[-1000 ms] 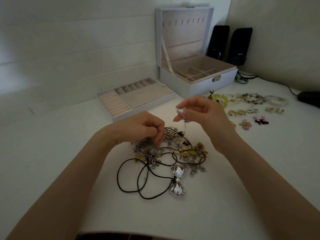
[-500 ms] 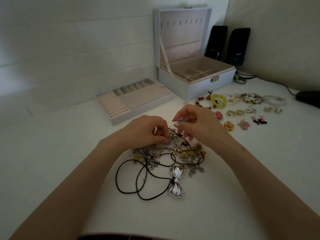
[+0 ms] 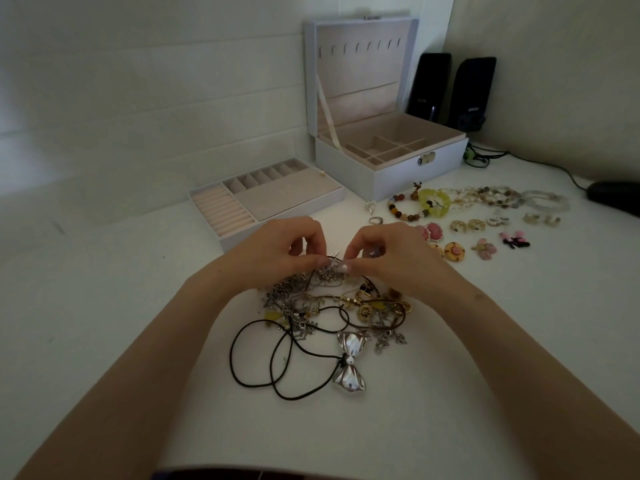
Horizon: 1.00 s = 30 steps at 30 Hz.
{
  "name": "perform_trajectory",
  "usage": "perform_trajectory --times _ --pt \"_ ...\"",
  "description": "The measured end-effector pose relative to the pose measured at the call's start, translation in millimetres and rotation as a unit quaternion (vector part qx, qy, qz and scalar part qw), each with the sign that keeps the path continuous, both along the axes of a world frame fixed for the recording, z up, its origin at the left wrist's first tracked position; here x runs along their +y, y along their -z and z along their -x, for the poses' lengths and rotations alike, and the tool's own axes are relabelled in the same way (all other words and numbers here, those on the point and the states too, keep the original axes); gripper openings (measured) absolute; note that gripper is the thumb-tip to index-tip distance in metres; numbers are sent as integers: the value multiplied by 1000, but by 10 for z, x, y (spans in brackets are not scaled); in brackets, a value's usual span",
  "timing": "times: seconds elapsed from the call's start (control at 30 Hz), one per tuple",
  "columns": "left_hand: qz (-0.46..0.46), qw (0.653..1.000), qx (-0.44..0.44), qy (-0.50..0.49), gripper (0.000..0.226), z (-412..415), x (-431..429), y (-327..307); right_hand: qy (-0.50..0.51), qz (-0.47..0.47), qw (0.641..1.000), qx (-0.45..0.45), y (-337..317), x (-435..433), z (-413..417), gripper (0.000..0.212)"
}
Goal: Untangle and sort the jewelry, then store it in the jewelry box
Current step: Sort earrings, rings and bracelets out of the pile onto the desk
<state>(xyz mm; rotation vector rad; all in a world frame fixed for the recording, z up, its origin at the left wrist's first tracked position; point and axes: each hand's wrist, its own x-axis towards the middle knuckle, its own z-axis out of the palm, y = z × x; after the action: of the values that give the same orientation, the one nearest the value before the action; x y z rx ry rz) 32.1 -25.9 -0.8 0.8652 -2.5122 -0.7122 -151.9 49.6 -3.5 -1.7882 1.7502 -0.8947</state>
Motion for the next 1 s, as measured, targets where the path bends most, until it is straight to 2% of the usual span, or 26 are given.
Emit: perform_trajectory --times 0.13,0.3,0.43,0.57,0.67,0.77,0.83,1.0 --pt "-30 1000 6 4 10 -14 9 -22 10 35 999 -36 -10 0 -15 5" --pt "-67 996 66 -2 26 45 59 -38 13 56 996 -73 -10 -10 -20 5" --pt "-35 994 106 -12 21 100 88 -22 18 76 993 -91 -8 -20 -17 9" --pt "-53 990 133 -16 17 112 110 -51 28 81 992 -97 -32 -25 -11 11" --pt "-59 987 152 -14 25 138 129 -66 41 69 990 -115 -74 -15 10 15" --pt "-54 986 153 -35 10 203 116 -82 45 23 995 -90 -176 10 54 14" --pt "-52 988 138 -36 11 271 133 -124 37 -4 997 -67 -270 42 96 12" --pt "-116 986 118 6 6 495 270 -268 24 -51 998 -41 -435 234 302 9"
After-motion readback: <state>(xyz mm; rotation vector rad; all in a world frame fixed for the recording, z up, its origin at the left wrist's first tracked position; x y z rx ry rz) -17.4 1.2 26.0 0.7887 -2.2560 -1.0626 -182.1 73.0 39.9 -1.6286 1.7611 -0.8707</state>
